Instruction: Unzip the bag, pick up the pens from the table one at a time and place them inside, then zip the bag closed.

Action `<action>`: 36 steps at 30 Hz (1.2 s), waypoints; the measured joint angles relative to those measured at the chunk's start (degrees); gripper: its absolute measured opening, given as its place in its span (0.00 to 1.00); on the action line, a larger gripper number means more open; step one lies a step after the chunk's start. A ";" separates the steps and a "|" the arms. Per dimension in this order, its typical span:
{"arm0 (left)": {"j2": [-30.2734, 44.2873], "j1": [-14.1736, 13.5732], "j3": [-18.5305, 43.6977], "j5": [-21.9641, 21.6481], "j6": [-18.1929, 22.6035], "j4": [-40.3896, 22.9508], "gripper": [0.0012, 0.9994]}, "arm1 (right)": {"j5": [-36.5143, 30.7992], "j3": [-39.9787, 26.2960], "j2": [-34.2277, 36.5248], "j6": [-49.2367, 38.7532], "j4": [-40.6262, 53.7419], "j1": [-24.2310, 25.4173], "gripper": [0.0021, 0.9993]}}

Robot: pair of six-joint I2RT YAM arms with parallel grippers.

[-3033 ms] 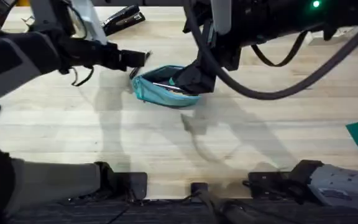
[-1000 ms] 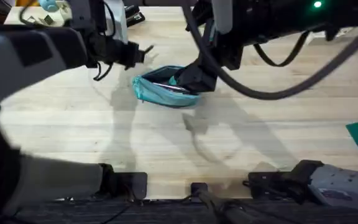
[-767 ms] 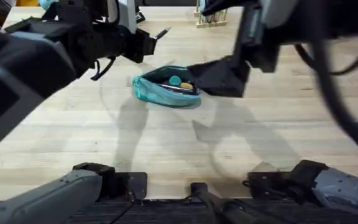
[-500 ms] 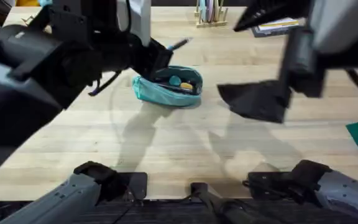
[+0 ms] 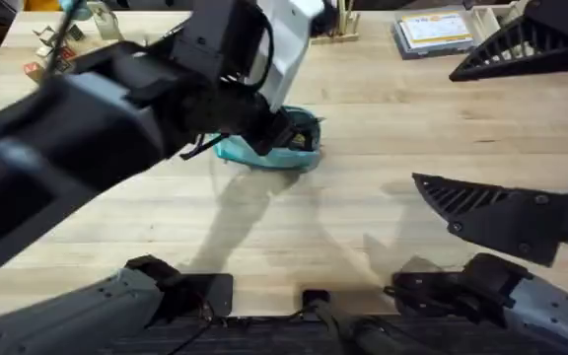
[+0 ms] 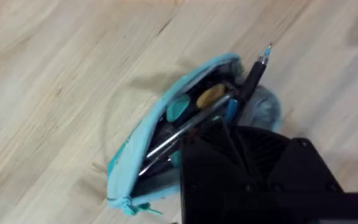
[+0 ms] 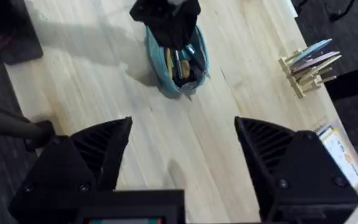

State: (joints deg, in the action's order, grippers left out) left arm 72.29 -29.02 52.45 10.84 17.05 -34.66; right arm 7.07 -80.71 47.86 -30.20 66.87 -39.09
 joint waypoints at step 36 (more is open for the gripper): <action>-3.15 -0.62 1.55 -14.75 -0.65 -2.34 0.99 | 1.53 0.00 3.74 -0.26 -0.87 -0.02 1.00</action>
State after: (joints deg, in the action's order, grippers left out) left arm 69.14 -29.63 54.00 -3.91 16.40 -36.99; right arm 8.60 -80.71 51.59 -30.46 66.00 -39.11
